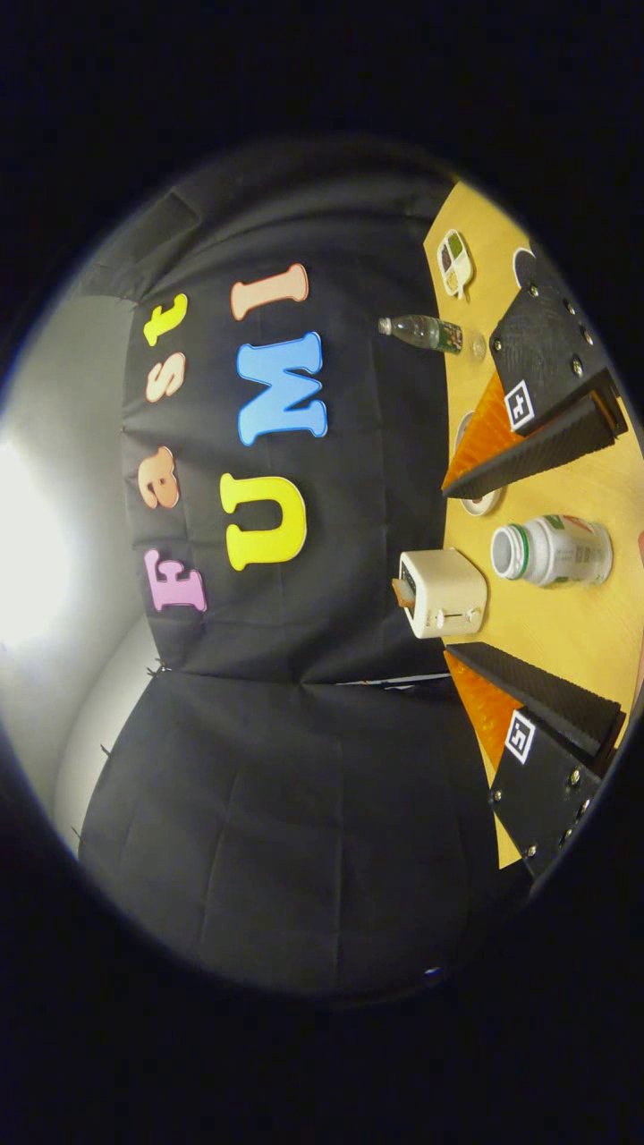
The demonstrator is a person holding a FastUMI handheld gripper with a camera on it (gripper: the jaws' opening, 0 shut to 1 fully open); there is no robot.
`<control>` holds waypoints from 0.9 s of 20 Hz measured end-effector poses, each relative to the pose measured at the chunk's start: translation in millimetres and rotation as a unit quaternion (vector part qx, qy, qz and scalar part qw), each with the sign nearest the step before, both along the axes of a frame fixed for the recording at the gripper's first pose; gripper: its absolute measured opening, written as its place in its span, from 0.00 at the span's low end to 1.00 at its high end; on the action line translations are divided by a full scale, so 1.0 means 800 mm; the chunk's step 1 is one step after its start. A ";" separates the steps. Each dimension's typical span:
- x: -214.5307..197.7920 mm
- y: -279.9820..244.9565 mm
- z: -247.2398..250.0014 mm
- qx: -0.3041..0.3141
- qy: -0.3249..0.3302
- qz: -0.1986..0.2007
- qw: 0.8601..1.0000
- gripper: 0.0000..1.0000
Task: Take the bottle from table, then pour the juice into the cup, finally place the bottle on the coaster
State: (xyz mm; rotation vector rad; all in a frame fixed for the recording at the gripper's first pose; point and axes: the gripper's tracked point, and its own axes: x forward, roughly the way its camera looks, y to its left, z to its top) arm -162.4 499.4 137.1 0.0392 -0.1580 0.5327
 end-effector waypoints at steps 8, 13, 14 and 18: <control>0.021 0.018 -0.028 -0.049 -0.026 -0.060 0.997 0.97; 0.033 0.011 -0.025 -0.046 -0.022 -0.085 0.995 0.97; 0.040 0.007 -0.025 -0.045 -0.020 -0.092 0.995 0.97; 0.060 -0.002 -0.044 -0.039 0.002 -0.105 0.994 0.97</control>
